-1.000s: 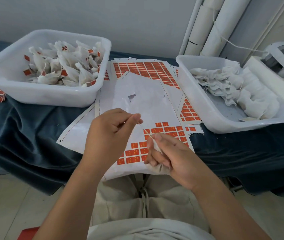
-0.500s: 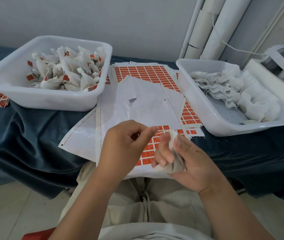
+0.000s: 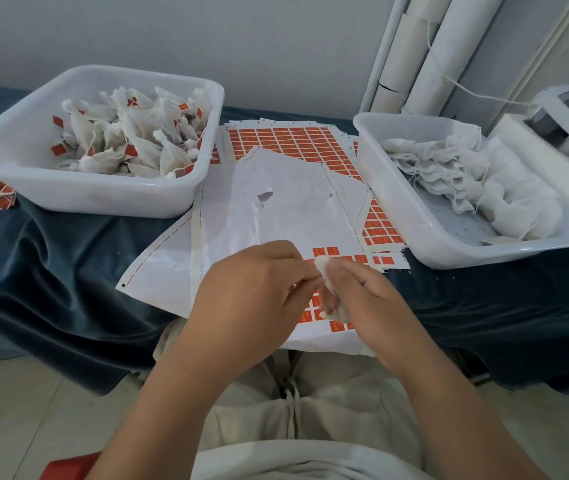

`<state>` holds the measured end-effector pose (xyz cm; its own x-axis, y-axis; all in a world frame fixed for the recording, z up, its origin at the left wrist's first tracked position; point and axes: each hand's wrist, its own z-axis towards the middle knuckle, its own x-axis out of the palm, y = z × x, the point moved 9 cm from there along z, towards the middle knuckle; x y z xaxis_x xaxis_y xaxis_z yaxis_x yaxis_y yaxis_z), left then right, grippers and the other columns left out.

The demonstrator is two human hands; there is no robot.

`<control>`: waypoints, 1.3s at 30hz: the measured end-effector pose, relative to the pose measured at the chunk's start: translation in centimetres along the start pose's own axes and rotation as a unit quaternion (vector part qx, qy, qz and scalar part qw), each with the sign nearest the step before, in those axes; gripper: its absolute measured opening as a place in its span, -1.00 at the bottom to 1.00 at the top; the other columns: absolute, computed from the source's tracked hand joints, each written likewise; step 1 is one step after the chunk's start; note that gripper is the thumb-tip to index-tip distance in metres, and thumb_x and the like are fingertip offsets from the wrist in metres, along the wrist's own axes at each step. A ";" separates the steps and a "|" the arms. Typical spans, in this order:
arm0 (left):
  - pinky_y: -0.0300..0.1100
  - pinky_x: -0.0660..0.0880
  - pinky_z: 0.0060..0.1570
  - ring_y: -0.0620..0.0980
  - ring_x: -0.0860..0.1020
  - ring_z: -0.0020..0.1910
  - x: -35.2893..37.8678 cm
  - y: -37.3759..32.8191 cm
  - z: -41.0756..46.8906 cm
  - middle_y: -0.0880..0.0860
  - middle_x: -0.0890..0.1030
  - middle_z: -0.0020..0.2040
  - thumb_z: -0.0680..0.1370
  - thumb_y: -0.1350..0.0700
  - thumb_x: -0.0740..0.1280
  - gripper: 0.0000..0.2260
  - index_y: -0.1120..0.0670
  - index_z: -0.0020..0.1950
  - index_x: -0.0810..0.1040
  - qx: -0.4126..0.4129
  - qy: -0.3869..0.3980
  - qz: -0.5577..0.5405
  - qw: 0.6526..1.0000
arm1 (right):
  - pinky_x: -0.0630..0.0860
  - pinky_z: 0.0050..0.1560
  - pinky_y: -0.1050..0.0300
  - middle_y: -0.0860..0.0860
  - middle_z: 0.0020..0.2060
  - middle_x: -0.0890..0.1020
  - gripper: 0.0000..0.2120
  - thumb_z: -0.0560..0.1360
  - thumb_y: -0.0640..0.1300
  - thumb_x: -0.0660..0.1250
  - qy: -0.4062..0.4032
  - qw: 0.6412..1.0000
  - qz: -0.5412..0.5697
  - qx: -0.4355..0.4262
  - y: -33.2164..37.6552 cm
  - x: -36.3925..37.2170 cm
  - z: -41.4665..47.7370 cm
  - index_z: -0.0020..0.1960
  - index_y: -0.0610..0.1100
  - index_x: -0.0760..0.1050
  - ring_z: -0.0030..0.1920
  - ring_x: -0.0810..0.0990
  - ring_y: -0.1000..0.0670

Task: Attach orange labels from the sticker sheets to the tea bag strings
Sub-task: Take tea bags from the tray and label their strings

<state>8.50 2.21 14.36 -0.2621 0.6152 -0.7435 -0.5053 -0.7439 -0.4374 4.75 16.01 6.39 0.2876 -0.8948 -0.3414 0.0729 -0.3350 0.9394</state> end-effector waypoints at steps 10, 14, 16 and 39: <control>-0.38 0.47 -0.23 -0.14 0.62 -0.15 -0.1 3.2 0.0 -0.22 0.63 -0.22 0.55 -0.09 0.46 -0.92 -0.17 -0.12 0.74 -0.087 -0.001 -0.144 0.986 | 0.52 0.32 -0.03 0.07 -0.11 0.62 -0.68 0.59 0.24 0.15 0.182 0.982 0.011 0.045 -0.4 2.2 -1.4 -0.12 0.08 0.56 0.01 0.62 0.07; -0.42 0.43 -0.19 -0.11 0.63 -0.09 0.9 3.4 0.0 -0.18 0.66 -0.17 0.62 -0.01 0.40 -0.87 -0.10 -0.01 0.76 -0.091 0.025 -0.181 0.979 | 0.58 0.21 -0.07 0.10 -0.09 0.60 -0.75 0.65 0.10 0.21 0.118 0.991 0.056 -0.036 -0.4 1.3 -0.8 0.08 0.01 0.61 0.01 0.54 0.11; -0.45 0.42 -0.23 -0.11 0.63 -0.12 0.4 3.4 0.0 -0.20 0.67 -0.18 0.59 0.02 0.46 -0.90 -0.09 0.00 0.79 -0.099 -0.012 -0.202 0.974 | 0.60 0.21 -0.23 0.00 0.11 0.59 -0.74 0.60 -0.12 0.28 0.047 0.996 -0.029 -0.073 -1.1 0.1 -0.3 0.25 0.09 0.56 0.14 0.47 0.13; -0.34 0.49 -0.29 -0.21 0.56 -0.22 -0.4 1.3 0.0 -0.19 0.65 -0.15 0.57 0.01 0.41 -0.88 -0.03 -0.08 0.74 0.022 -0.029 -0.027 0.999 | 0.47 0.19 -0.16 -0.06 -0.13 0.58 -0.60 0.75 0.11 0.16 0.176 0.957 0.226 0.037 -2.1 2.2 0.3 0.07 -0.18 0.59 -0.05 0.57 -0.11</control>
<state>7.88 1.01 14.07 -0.2799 0.6699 -0.6877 -0.5550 -0.6974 -0.4534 4.95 14.67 3.70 0.5795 -0.8023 0.1432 -0.1992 0.0309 0.9795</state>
